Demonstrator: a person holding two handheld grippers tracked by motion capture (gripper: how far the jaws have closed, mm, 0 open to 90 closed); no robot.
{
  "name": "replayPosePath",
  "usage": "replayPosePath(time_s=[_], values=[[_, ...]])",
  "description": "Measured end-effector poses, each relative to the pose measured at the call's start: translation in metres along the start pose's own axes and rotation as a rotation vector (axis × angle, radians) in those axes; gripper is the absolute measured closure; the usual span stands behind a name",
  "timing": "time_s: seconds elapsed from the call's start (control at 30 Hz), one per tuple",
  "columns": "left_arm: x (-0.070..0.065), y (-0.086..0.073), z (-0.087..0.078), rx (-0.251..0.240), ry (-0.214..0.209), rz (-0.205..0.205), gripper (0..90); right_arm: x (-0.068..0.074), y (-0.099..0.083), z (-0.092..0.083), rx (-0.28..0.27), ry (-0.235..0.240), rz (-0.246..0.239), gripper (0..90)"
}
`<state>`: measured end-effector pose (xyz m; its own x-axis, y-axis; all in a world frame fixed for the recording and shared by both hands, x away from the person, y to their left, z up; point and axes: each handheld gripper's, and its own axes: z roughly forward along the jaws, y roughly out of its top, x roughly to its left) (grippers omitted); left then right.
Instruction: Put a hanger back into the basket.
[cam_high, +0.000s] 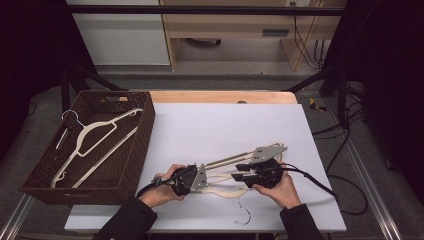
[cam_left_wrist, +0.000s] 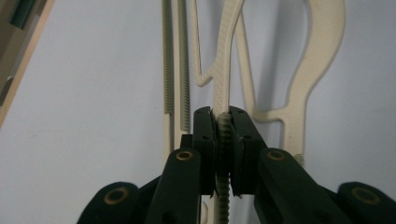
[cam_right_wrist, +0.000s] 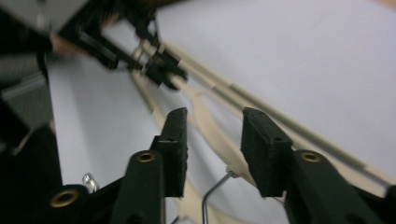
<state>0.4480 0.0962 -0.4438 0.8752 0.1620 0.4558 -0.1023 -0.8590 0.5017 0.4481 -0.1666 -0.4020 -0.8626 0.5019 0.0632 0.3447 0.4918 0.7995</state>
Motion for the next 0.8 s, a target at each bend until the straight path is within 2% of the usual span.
replayPosePath(time_s=[0.13,0.17,0.27,0.33,0.37,0.47,0.57,0.63,0.7,0.8], values=[[0.001,0.001,-0.003,-0.014,0.021,-0.012,83.4,-0.01,-0.002,-0.015,-0.114,-0.076,0.049,53.9],[0.0,0.0,-0.002,-0.034,0.026,-0.034,83.6,-0.012,-0.003,-0.019,-0.134,-0.097,0.065,52.5],[0.002,0.001,-0.005,-0.033,0.052,-0.036,84.4,-0.018,-0.005,-0.03,-0.216,-0.141,0.104,38.4],[0.003,0.001,-0.008,-0.043,0.071,-0.042,84.9,-0.021,-0.006,-0.038,-0.255,-0.186,0.108,34.3],[0.006,0.001,-0.011,-0.028,0.08,-0.021,85.0,-0.022,-0.007,-0.041,-0.271,-0.2,0.115,32.2],[0.009,0.0,-0.016,-0.049,0.093,-0.043,85.3,-0.026,-0.009,-0.05,-0.326,-0.238,0.136,22.6],[0.011,0.0,-0.02,-0.06,0.107,-0.059,85.3,-0.028,-0.012,-0.053,-0.326,-0.253,0.151,17.5],[0.017,-0.002,-0.025,-0.073,0.11,-0.104,85.3,-0.03,-0.014,-0.053,-0.319,-0.26,0.157,16.3],[0.019,-0.003,-0.029,-0.077,0.119,-0.121,85.3,-0.031,-0.016,-0.053,-0.318,-0.261,0.159,15.5],[0.023,-0.005,-0.034,-0.096,0.123,-0.174,85.3,-0.031,-0.018,-0.052,-0.307,-0.258,0.169,15.4]])
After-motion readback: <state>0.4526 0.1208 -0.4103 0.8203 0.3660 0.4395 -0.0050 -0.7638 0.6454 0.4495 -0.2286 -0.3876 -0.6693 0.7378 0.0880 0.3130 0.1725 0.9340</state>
